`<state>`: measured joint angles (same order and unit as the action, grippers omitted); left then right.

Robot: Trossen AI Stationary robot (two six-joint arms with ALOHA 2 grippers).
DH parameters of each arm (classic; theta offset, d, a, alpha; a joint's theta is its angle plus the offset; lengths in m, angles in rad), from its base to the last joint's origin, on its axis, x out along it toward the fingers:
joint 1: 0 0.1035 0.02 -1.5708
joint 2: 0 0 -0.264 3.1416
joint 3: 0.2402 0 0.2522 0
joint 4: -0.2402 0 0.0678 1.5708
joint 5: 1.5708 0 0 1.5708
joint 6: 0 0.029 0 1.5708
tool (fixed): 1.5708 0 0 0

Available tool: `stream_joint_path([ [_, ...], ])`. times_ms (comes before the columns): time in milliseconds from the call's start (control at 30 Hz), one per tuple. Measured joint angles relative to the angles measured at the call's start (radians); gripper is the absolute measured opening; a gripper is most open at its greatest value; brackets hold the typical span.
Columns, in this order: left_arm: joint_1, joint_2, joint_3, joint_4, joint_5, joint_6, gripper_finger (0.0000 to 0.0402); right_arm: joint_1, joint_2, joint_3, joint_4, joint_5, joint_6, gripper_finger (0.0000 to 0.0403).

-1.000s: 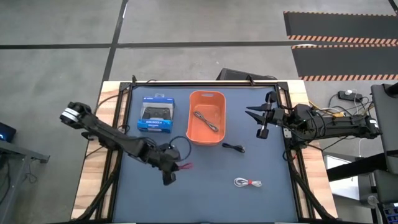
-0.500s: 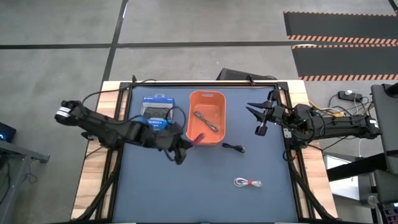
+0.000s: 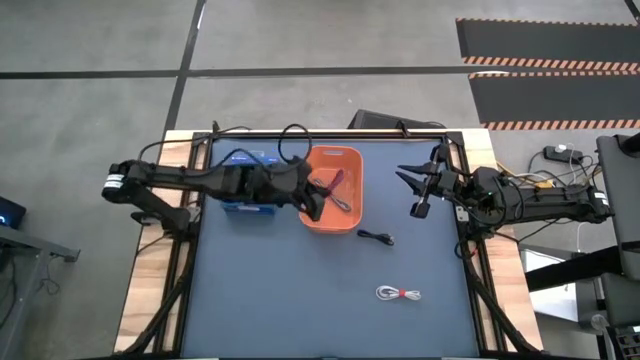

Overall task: Pick and place USB-C Cables
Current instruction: Put the red charger cable into the orange bin

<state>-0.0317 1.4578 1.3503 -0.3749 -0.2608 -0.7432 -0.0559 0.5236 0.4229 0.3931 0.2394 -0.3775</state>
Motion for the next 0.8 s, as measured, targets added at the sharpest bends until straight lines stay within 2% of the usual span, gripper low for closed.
stream_joint_path([
  [200, 0.082, 0.022, 0.000, 0.038, 0.052, 0.043, 0.0013, 0.000, 0.000, 0.000, 0.000, 0.000, 0.000, 0.0056],
  [433, 0.153, 0.092, 0.011, 0.074, 0.181, 0.044, 0.0014, 0.000, 0.000, 0.000, 0.001, 0.000, -0.005, 0.0056],
  [667, 0.170, 0.218, 0.100, 0.061, 0.233, 0.096, 0.0015, 0.000, -0.001, 0.000, 0.001, 0.010, -0.006, 0.0056],
  [800, 0.198, 0.274, 0.175, -0.052, 0.246, 0.102, 0.0015, 0.000, -0.001, 0.000, 0.000, 0.025, -0.005, 0.0056],
])
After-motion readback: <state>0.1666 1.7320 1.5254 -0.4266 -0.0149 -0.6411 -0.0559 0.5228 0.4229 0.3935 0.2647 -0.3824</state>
